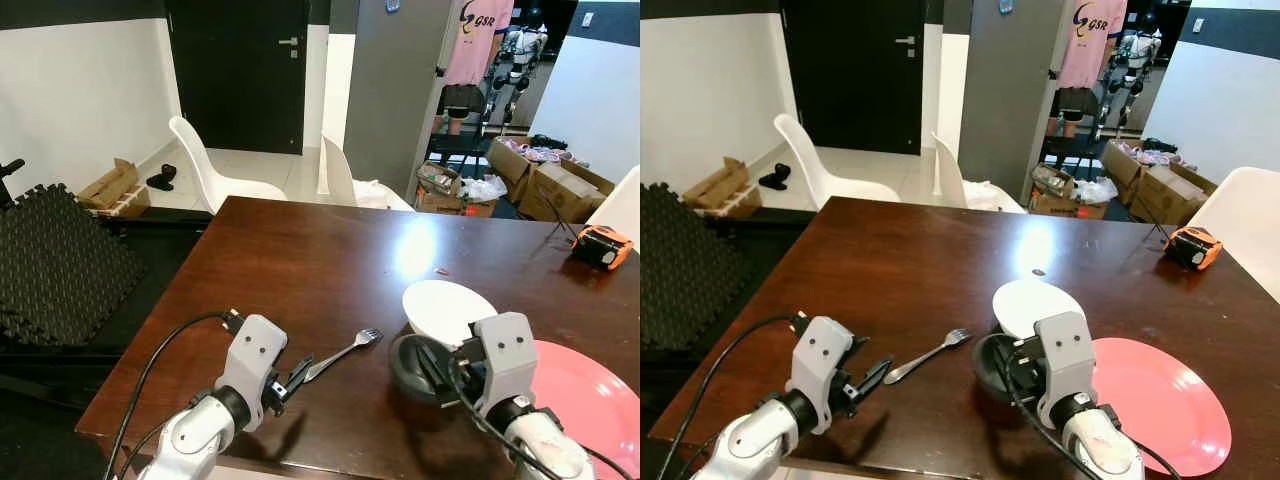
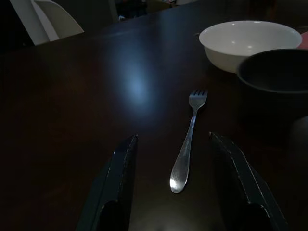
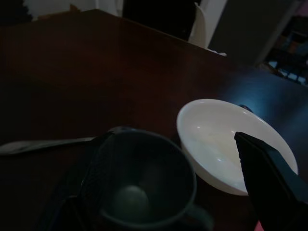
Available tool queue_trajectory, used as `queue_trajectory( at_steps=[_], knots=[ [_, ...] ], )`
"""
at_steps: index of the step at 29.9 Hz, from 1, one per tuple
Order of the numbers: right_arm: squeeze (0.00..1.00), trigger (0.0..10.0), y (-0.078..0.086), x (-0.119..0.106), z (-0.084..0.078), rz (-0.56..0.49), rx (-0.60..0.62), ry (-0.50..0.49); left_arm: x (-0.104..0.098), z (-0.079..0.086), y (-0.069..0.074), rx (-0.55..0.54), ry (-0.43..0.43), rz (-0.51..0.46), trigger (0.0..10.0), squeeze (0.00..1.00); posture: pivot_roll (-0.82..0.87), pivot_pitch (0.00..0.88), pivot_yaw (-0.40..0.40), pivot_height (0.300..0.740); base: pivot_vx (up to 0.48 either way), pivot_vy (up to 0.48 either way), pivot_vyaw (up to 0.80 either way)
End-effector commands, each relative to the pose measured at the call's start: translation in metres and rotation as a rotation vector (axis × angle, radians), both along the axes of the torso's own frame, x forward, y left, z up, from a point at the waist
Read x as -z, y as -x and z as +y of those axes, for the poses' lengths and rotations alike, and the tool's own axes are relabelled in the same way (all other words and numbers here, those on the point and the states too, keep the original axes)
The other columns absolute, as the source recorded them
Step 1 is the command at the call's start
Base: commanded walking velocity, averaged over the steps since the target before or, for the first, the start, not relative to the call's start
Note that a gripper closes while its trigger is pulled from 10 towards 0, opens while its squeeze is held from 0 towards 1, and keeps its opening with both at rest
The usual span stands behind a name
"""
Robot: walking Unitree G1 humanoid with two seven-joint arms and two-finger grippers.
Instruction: Setting the table
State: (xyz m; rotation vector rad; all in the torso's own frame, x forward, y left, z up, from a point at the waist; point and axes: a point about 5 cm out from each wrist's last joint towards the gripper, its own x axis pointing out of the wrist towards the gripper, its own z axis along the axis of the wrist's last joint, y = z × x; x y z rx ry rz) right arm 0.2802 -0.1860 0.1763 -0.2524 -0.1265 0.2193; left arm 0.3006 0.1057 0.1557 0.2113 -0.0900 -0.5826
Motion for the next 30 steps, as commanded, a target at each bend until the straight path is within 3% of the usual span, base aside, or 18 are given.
queue_trajectory(
  at_steps=[1, 7, 8, 9, 11, 12, 14, 17, 22, 23, 26, 30],
  knots=[
    [0.00, 10.0, 0.004, 0.002, 0.001, -0.006, -0.019, 0.023, 0.007, 0.003, 0.002, -0.008, -0.008, 0.018, 10.0, 0.00, -0.02, 0.098, 0.038, 0.740, 0.000, 0.000, 0.00],
    [0.00, 10.0, 0.012, 0.017, 0.013, 0.099, -0.144, 0.018, 0.008, 0.002, 0.003, -0.006, -0.010, 0.023, 10.0, 0.00, -0.02, 0.101, 0.039, 0.740, 0.000, 0.000, 0.00],
    [0.00, 10.0, 0.016, 0.028, 0.008, 0.144, -0.111, 0.097, 0.008, 0.003, 0.003, -0.009, -0.013, 0.023, 10.0, 0.00, -0.02, 0.105, 0.033, 0.740, 0.000, 0.000, 0.00],
    [0.00, 10.0, 0.016, 0.028, 0.008, 0.144, -0.111, 0.097, 0.008, 0.003, 0.003, -0.009, -0.013, 0.023, 10.0, 0.00, -0.02, 0.105, 0.033, 0.740, 0.000, 0.000, 0.00],
    [0.00, 10.0, 0.016, 0.035, -0.008, 0.159, 0.015, 0.177, 0.008, 0.005, 0.003, -0.013, -0.015, 0.023, 10.0, 0.00, -0.02, 0.107, 0.031, 0.740, 0.000, 0.000, 0.00],
    [0.00, 10.0, 0.016, 0.035, -0.008, 0.159, 0.015, 0.177, 0.008, 0.005, 0.003, -0.013, -0.015, 0.023, 10.0, 0.00, -0.02, 0.107, 0.031, 0.740, 0.000, 0.000, 0.00],
    [0.00, 10.0, 0.014, 0.032, -0.031, 0.094, 0.217, 0.272, 0.009, 0.005, 0.004, -0.016, -0.015, 0.026, 10.0, 0.00, -0.03, 0.108, 0.029, 0.740, 0.000, 0.000, 0.00],
    [0.00, 10.0, 0.020, 0.023, -0.050, 0.023, 0.337, 0.249, 0.012, 0.004, 0.005, -0.015, -0.015, 0.034, 10.0, 0.00, -0.04, 0.112, 0.035, 0.740, 0.000, 0.000, 0.00],
    [0.00, 10.0, 0.027, 0.017, -0.042, -0.075, 0.266, 0.236, 0.013, 0.000, 0.005, 0.002, -0.019, 0.037, 10.0, 0.00, -0.05, 0.112, 0.042, 0.740, 0.000, 0.000, 0.00],
    [0.00, 10.0, 0.031, 0.025, -0.033, -0.044, 0.191, 0.159, 0.012, 0.000, 0.004, 0.003, -0.018, 0.036, 10.0, 0.00, -0.05, 0.111, 0.045, 0.740, 0.000, 0.000, 0.00],
    [0.00, 10.0, 0.034, 0.040, -0.029, 0.040, 0.163, 0.052, 0.012, 0.000, 0.003, 0.000, -0.019, 0.035, 10.0, 0.00, -0.05, 0.111, 0.044, 0.740, 0.000, 0.000, 0.00],
    [0.00, 10.0, 0.037, 0.062, -0.036, 0.137, 0.181, -0.047, 0.012, 0.001, 0.003, -0.004, -0.020, 0.037, 10.0, 0.00, -0.04, 0.108, 0.048, 0.740, 0.000, 0.000, 0.00]
  ],
)
